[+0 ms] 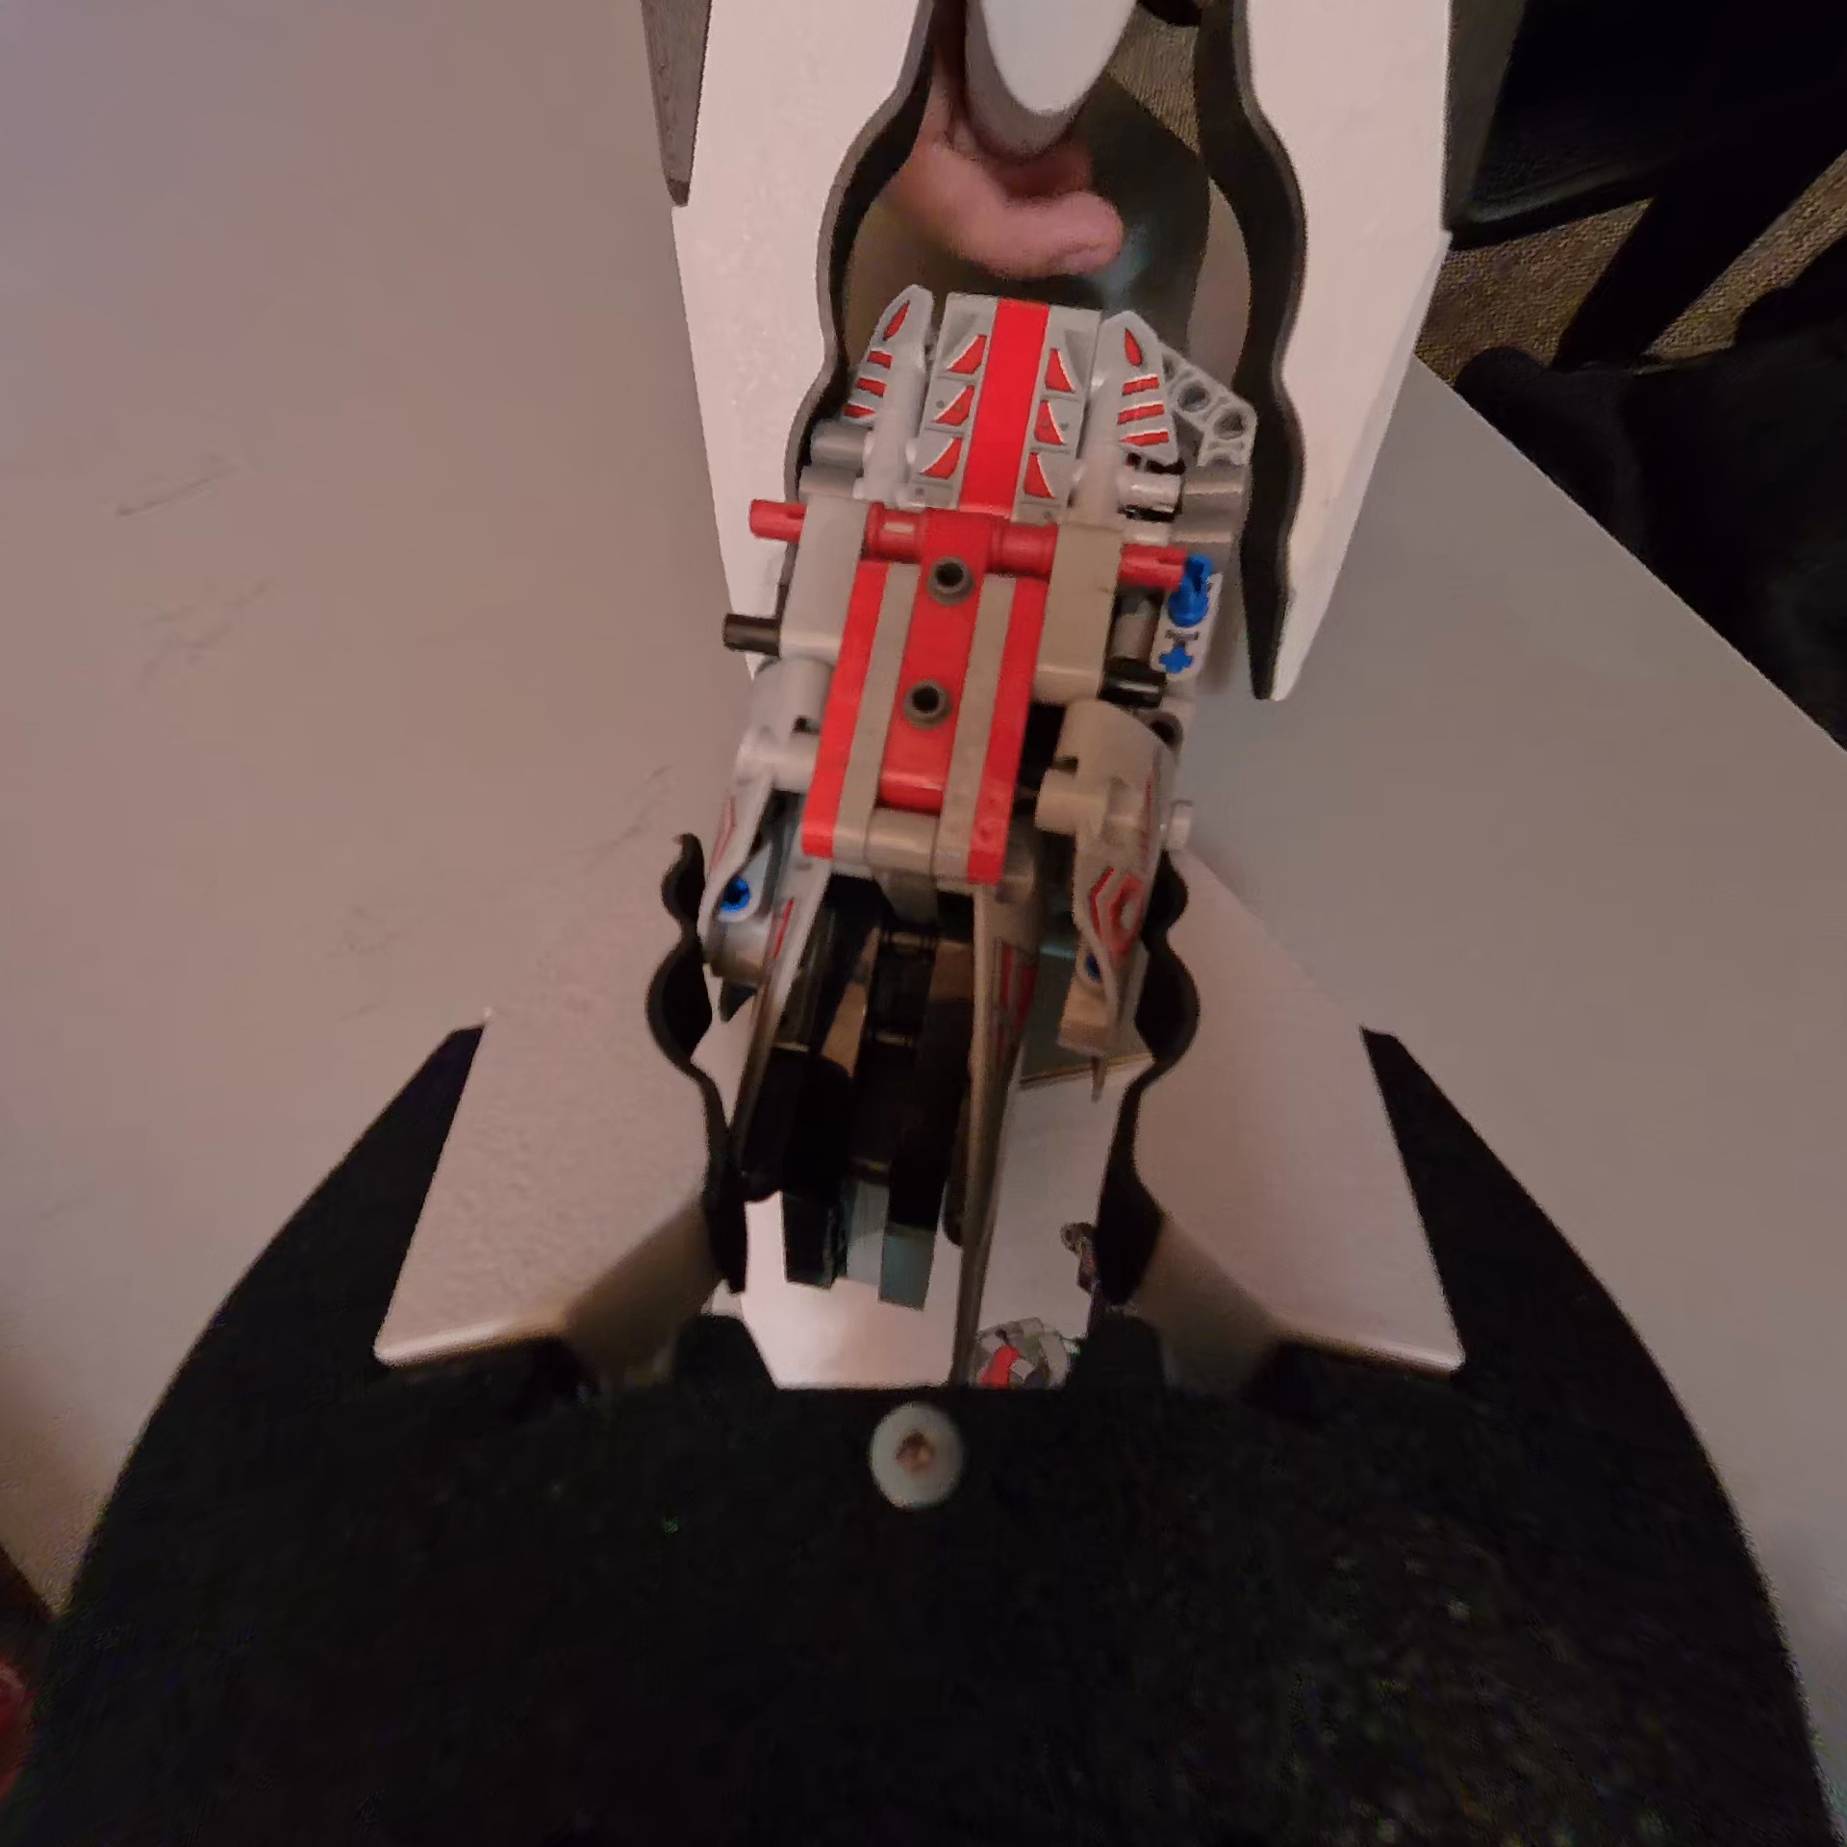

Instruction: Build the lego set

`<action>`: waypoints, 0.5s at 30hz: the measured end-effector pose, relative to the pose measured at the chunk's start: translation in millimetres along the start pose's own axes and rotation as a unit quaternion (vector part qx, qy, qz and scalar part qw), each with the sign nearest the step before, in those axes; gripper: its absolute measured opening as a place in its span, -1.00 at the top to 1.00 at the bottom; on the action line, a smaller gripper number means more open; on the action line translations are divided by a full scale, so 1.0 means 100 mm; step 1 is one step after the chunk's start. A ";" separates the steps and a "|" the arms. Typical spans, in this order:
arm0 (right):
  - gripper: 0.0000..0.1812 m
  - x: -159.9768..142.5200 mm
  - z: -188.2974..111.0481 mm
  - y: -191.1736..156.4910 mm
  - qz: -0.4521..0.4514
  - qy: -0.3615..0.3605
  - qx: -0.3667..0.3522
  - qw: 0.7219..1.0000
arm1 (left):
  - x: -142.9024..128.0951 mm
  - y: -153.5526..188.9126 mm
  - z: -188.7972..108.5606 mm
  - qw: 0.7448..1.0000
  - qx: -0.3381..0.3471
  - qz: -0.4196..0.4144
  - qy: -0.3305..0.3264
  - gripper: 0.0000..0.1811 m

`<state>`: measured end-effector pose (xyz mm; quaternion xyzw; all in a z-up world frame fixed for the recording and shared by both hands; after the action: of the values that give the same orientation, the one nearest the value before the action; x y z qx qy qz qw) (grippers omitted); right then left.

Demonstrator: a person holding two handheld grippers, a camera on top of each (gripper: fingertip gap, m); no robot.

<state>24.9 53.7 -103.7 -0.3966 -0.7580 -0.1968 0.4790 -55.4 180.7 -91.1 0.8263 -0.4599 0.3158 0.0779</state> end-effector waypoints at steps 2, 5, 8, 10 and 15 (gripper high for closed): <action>0.04 0.00 0.00 -0.02 -0.002 0.004 -0.002 1.000 | 0.01 0.02 -0.01 1.000 0.004 -0.003 -0.012 0.06; -0.02 0.00 0.01 -0.03 0.008 0.010 -0.002 1.000 | 0.04 0.06 -0.01 1.000 0.014 -0.004 -0.027 0.07; -0.05 0.00 0.02 -0.04 0.016 0.020 -0.005 1.000 | 0.05 0.09 -0.02 0.999 0.022 -0.010 -0.038 0.07; 0.01 0.00 0.01 -0.03 0.013 0.019 -0.007 1.000 | 0.06 0.11 -0.03 0.999 0.025 -0.009 -0.038 0.06; 0.08 -0.02 0.00 0.00 0.002 0.017 -0.008 1.000 | 0.08 0.14 -0.04 0.999 0.022 -0.013 -0.045 0.05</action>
<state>25.6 53.4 -105.1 -0.3983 -0.7476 -0.2085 0.4888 -65.8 168.3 -85.5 0.8469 -0.4453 0.2873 0.0435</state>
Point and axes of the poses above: each gripper's, where its closed fingertips meet, z out along the fingers, x out of its top, y = z × x across the jaws, the point moved 9 cm from there along -z, back along the fingers, and after that the axes turned 10 degrees about z, right-handed, at the moved point
